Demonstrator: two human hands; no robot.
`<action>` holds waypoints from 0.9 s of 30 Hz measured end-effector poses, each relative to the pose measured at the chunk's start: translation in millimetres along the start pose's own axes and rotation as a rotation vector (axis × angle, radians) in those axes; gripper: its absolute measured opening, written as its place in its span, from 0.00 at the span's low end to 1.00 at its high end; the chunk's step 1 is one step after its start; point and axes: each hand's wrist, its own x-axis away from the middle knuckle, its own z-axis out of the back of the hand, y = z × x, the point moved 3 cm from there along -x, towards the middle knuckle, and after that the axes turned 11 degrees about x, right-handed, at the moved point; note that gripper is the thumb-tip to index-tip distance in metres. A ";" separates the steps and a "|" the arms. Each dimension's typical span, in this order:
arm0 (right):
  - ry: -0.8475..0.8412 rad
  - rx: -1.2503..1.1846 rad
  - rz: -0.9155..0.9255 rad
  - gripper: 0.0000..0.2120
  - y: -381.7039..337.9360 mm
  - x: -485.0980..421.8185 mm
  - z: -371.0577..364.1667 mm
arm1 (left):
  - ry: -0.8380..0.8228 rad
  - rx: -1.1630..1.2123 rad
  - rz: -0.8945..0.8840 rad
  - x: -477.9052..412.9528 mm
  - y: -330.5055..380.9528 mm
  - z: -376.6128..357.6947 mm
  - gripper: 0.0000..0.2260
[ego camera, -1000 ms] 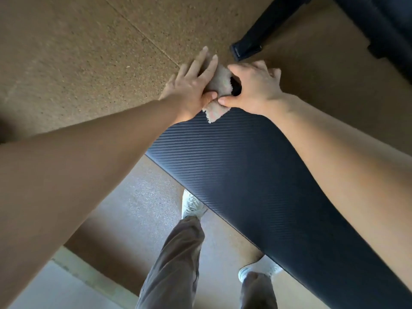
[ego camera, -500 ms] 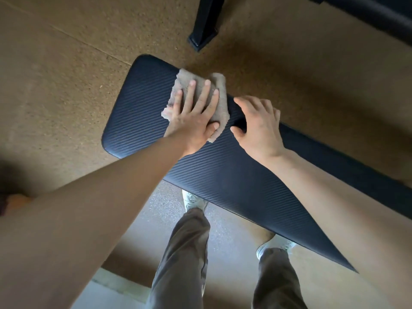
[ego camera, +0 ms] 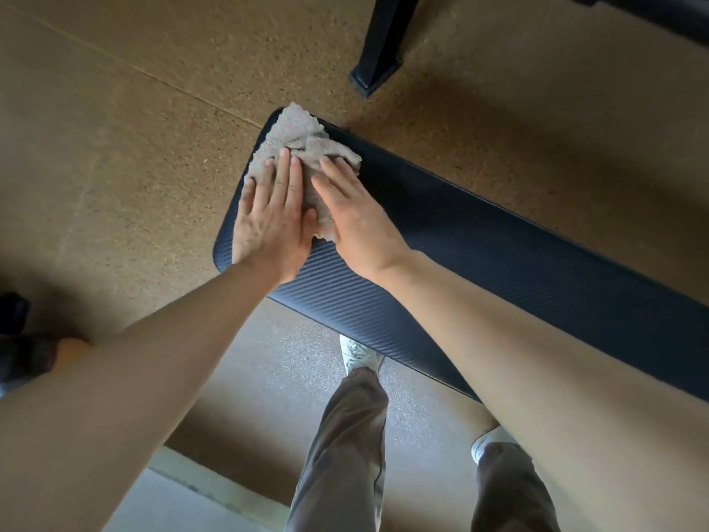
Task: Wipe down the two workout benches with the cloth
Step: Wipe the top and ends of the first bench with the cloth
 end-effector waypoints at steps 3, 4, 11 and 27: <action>0.031 0.243 -0.015 0.29 -2.0 -13.6 -20.8 | 0.024 0.008 -0.012 -15.6 -9.5 10.3 0.32; 0.051 0.305 -0.033 0.29 0.8 -13.6 -24.5 | 0.026 0.010 -0.019 -22.8 -8.9 12.0 0.31; 0.100 0.457 -0.128 0.31 40.6 24.7 -18.5 | -0.058 -0.060 -0.136 -31.1 27.2 -10.0 0.32; 0.023 0.543 -0.467 0.29 165.3 241.3 21.6 | -0.256 -0.108 -0.502 30.2 251.3 -95.7 0.33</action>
